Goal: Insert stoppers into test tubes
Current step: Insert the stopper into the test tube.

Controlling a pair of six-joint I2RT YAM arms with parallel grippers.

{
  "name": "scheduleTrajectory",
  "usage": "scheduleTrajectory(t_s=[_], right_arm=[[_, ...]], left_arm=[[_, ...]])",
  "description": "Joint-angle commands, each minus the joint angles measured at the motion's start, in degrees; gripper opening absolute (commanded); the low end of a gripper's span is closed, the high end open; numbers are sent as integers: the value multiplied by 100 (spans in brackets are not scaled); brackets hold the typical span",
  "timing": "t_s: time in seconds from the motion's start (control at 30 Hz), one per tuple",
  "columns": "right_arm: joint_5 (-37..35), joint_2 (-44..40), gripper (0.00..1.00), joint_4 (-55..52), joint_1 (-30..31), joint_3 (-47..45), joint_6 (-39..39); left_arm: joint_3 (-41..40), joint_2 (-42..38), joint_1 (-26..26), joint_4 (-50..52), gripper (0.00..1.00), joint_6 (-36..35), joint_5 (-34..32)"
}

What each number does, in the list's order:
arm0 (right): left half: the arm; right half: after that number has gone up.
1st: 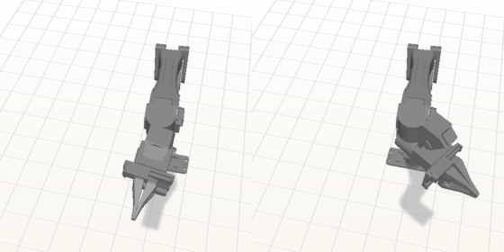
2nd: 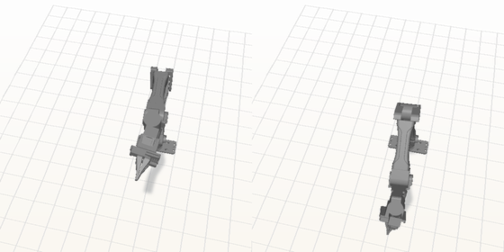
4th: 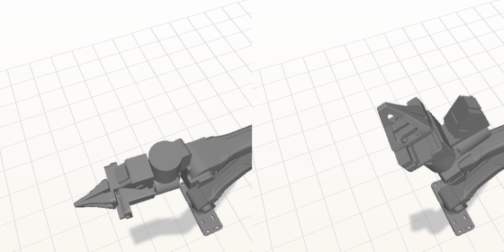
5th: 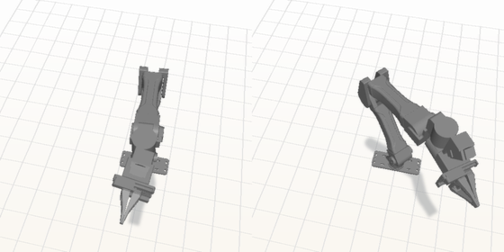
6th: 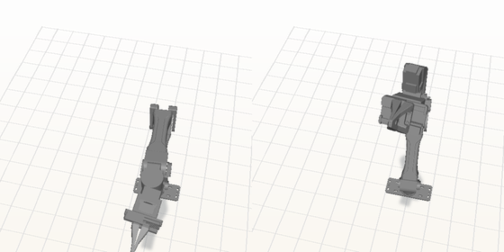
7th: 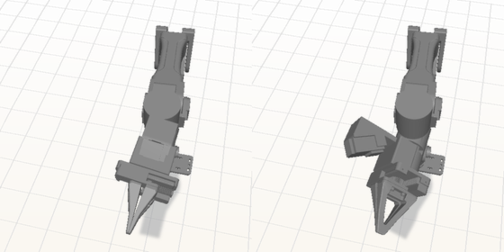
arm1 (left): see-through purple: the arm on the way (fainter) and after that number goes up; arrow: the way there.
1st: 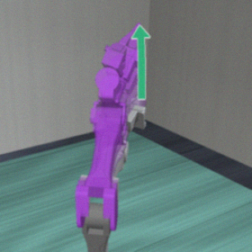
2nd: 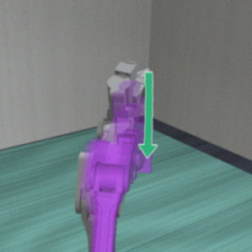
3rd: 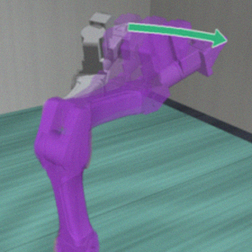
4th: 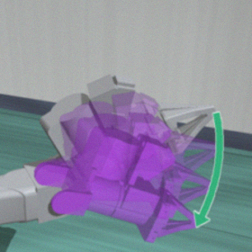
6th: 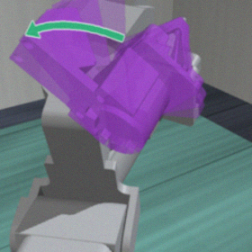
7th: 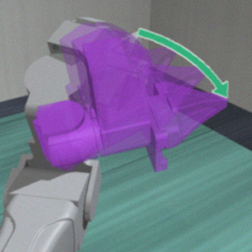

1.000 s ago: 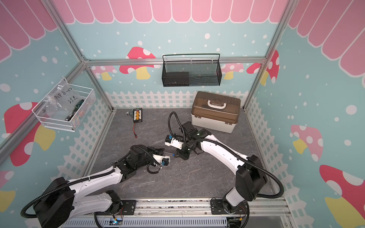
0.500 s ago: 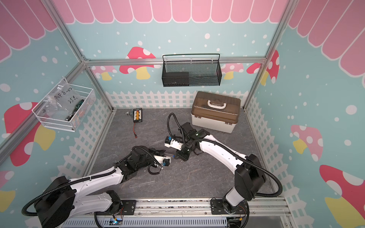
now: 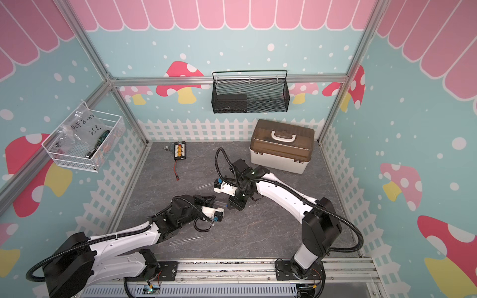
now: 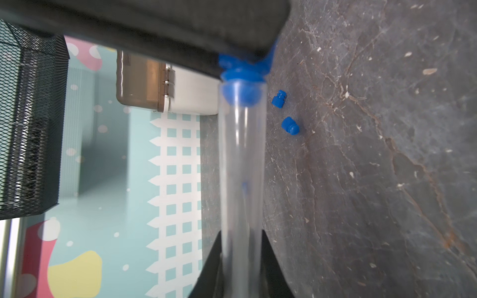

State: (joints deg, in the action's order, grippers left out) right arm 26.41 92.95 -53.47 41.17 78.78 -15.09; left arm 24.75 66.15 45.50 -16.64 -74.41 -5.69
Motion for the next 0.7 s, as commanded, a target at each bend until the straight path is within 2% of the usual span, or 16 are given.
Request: scheduleTrajectory(t_s=[0.0,0.07,0.17,0.23,0.37,0.67], right_arm=[[-82,95,0,1073,-15,463,68],[-134,31,0,1259,-13,471,76],[-372,-103,0,1716,21,393,58],[-478,-110,0,1950,81,415,54],[-688,-90,0,2196,263,482,-32],[-604,-88,0,2805,387,462,90]], left_arm=[[-43,-227,428,-218,0,-830,829],[-4,-328,468,-103,0,-841,1082],[438,-475,460,1162,0,-662,1790],[751,-435,460,1728,0,-220,2123],[1078,-418,460,2424,0,227,2652],[1430,-332,465,2997,0,541,3312]])
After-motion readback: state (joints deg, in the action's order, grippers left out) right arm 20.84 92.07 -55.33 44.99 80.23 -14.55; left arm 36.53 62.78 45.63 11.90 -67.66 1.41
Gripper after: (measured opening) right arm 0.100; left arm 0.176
